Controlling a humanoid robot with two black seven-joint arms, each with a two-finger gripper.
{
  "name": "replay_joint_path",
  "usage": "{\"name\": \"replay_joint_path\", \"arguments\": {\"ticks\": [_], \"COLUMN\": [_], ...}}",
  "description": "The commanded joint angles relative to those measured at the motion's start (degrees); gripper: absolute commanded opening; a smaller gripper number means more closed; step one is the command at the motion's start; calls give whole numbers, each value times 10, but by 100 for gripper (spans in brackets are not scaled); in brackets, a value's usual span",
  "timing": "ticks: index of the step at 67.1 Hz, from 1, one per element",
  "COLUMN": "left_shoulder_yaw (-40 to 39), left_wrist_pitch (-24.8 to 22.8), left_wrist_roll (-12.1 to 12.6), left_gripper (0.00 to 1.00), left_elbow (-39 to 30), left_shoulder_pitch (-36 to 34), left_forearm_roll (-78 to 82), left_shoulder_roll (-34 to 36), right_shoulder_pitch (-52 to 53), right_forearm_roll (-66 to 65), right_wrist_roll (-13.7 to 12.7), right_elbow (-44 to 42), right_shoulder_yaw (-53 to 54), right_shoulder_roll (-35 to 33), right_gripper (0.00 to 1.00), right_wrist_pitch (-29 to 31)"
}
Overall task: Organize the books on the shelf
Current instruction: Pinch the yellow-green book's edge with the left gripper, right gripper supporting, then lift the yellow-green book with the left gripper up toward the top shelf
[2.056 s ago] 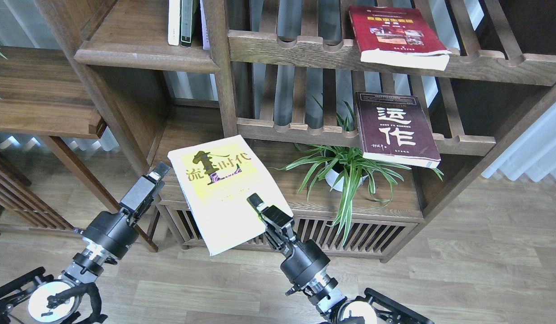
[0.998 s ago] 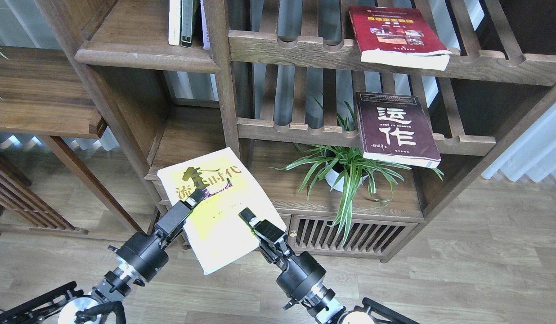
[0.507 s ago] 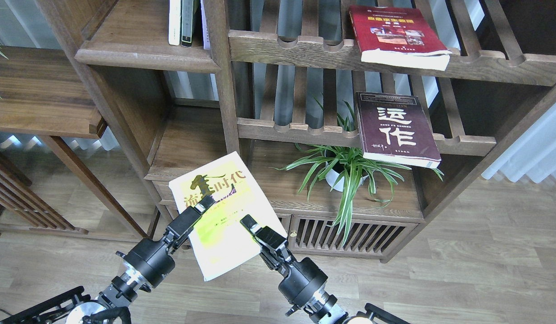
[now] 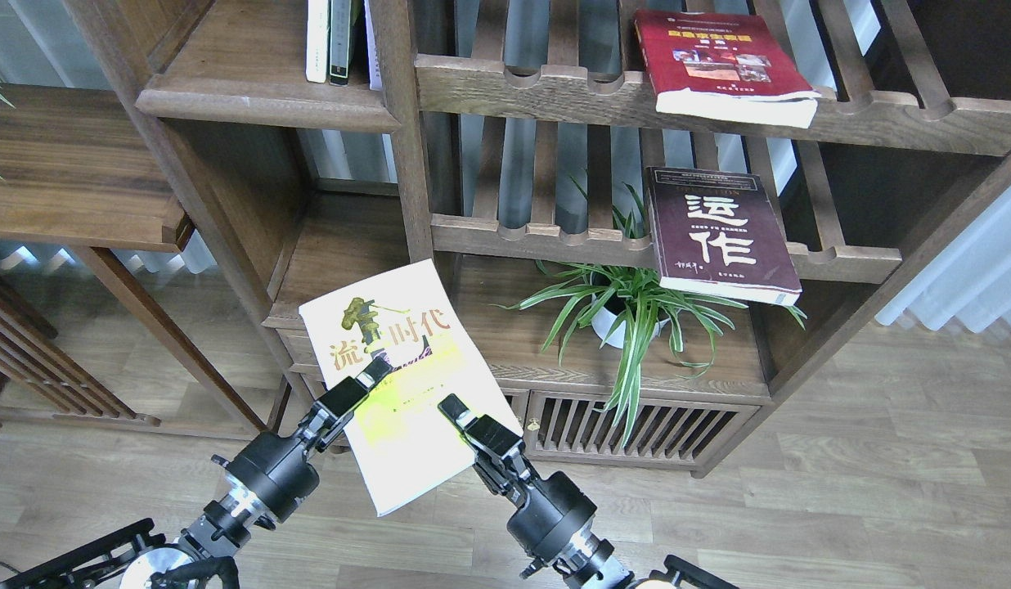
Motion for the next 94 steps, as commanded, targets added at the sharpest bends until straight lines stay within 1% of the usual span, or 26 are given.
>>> {"name": "replay_joint_path", "arguments": {"ticks": [1, 2, 3, 6, 7, 8, 14, 24, 33, 44, 55, 67, 82, 94], "left_shoulder_yaw": [-1, -1, -1, -1, -1, -1, -2, -2, -7, -34, -51, -71, -117, -151], "left_wrist_pitch": [0, 0, 0, 0, 0, 0, 0, 0, 0, 0, 0, 0, 0, 0], "left_wrist_roll": [-1, -1, 0, 0, 0, 0, 0, 4, 7, 8, 8, 8, 5, 7], "left_gripper": [6, 6, 6, 6, 6, 6, 6, 8, 8, 6, 5, 5, 5, 4], "left_elbow": [1, 1, 1, 1, 1, 1, 2, 5, 5, -2, -2, -8, -8, -13], "left_shoulder_pitch": [2, 2, 2, 2, 2, 2, 2, 1, 1, 0, 1, 1, 10, 10], "left_forearm_roll": [0, 0, 0, 0, 1, 1, 1, 7, 25, 28, 98, 116, 118, 154], "left_shoulder_roll": [1, 1, 0, 0, 0, 0, 1, 6, 10, 11, 35, 46, 57, 61], "right_shoulder_pitch": [1, 1, 1, 2, 4, 4, 5, 6, 9, 13, 16, 15, 16, 15], "right_forearm_roll": [1, 1, 1, 2, 2, 3, 2, 2, 2, 1, 0, 0, -14, -25], "right_wrist_roll": [2, 2, 3, 4, 4, 5, 6, 6, 6, 5, 5, 5, 5, 7], "right_elbow": [0, 0, 0, 1, 2, 2, 2, 1, -4, -6, -9, -18, -52, -53], "right_shoulder_yaw": [5, 5, 7, 8, 9, 9, 9, 11, 23, 54, 62, 82, 109, 115], "right_shoulder_roll": [0, 0, 0, 0, 0, 0, 0, 0, 0, 0, 0, 0, 0, 0], "right_gripper": [68, 70, 74, 80, 86, 87, 92, 96, 97, 97, 97, 97, 97, 97], "right_wrist_pitch": [0, 0, 0, 0, 0, 0, 0, 0, 0, 0, 0, 0, 0, 0]}}
